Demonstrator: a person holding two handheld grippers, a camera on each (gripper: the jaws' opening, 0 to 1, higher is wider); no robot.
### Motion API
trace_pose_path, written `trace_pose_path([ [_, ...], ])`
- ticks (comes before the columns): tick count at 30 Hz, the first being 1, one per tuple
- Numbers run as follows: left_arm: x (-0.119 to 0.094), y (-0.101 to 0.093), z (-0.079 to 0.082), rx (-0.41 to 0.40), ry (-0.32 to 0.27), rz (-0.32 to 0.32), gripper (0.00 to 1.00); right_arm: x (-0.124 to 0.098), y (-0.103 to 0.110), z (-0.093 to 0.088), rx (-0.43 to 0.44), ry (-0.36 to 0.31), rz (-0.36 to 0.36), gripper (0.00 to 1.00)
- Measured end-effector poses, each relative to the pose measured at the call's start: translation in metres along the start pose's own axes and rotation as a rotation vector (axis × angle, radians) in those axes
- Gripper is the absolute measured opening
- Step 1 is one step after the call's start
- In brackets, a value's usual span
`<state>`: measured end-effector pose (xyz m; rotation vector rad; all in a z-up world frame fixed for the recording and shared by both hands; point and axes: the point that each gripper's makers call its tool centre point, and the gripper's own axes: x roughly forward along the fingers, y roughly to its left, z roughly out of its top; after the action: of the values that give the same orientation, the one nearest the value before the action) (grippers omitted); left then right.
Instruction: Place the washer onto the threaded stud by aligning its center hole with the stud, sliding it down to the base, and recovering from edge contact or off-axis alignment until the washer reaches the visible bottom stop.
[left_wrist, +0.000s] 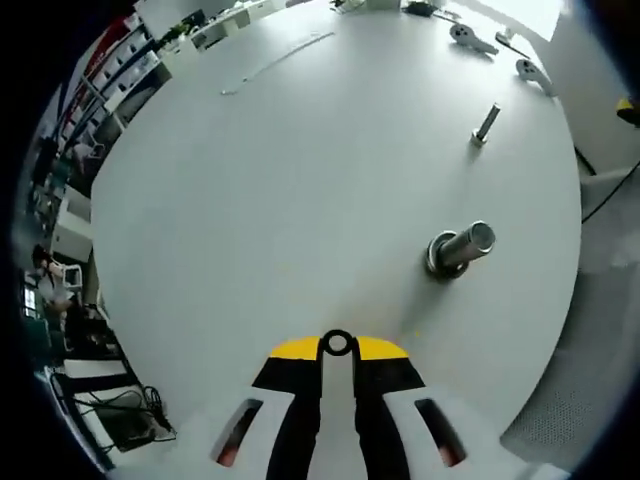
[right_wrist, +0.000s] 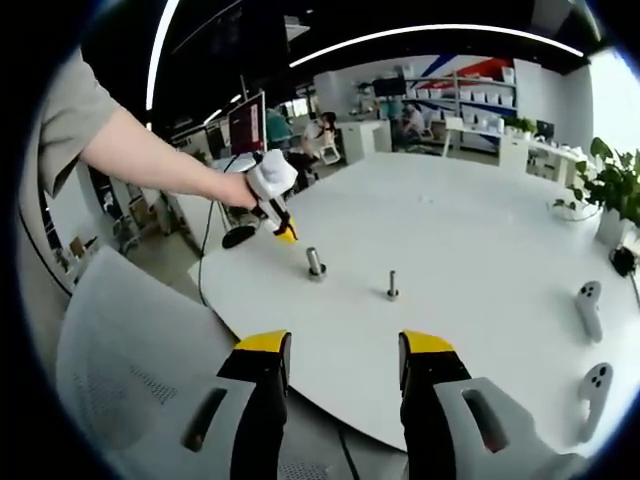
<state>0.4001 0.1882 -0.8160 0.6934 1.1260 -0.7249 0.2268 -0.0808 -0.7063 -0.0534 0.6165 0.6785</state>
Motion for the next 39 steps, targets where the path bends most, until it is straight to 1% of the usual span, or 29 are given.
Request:
trace_pose_path([
  [1, -0.003, 0.0, 0.003, 0.004, -0.001, 0.0, 0.08, 0.0, 0.0, 0.0, -0.003, -0.001, 0.0, 0.45],
  [5, -0.018, -0.001, 0.027, 0.024, -0.033, -0.006, 0.08, 0.0, 0.0, 0.001, -0.012, -0.001, -0.003, 0.45],
  [7, -0.025, -0.006, 0.043, 0.058, -0.057, -0.008, 0.08, 0.0, 0.0, 0.001, -0.007, -0.007, -0.004, 0.45],
  [9, -0.03, -0.014, 0.058, 0.087, -0.077, -0.015, 0.08, -0.001, 0.0, 0.001, -0.003, -0.008, -0.004, 0.45],
  [12, -0.031, -0.023, 0.076, 0.122, -0.095, -0.026, 0.08, -0.001, 0.001, 0.001, -0.005, -0.008, -0.001, 0.45],
  [13, -0.033, -0.029, 0.083, 0.134, -0.106, -0.035, 0.08, -0.001, 0.001, 0.001, -0.009, -0.009, -0.001, 0.45],
  [15, -0.033, -0.037, 0.093, 0.151, -0.118, -0.043, 0.08, -0.001, 0.002, 0.002, -0.01, -0.011, 0.001, 0.45],
  [18, -0.034, -0.054, 0.114, 0.193, -0.144, -0.062, 0.08, -0.001, 0.002, 0.001, -0.013, -0.012, -0.001, 0.45],
  [20, -0.033, -0.065, 0.123, 0.227, -0.144, -0.08, 0.08, -0.001, 0.001, 0.002, -0.01, -0.013, -0.003, 0.45],
  [24, -0.026, -0.084, 0.137, 0.291, -0.138, -0.103, 0.08, -0.001, -0.001, 0.001, -0.013, -0.01, -0.01, 0.45],
  [30, -0.014, -0.105, 0.151, 0.333, -0.136, -0.14, 0.08, -0.001, -0.002, 0.001, -0.006, -0.012, -0.013, 0.45],
  [32, -0.01, -0.113, 0.156, 0.346, -0.139, -0.16, 0.08, -0.001, -0.001, 0.001, -0.008, -0.008, -0.013, 0.45],
  [33, -0.008, -0.12, 0.158, 0.356, -0.141, -0.181, 0.08, -0.001, -0.001, 0.001, -0.008, -0.007, -0.014, 0.45],
  [39, -0.001, -0.131, 0.168, 0.393, -0.136, -0.204, 0.08, 0.0, -0.001, 0.0, -0.008, -0.004, -0.014, 0.44],
])
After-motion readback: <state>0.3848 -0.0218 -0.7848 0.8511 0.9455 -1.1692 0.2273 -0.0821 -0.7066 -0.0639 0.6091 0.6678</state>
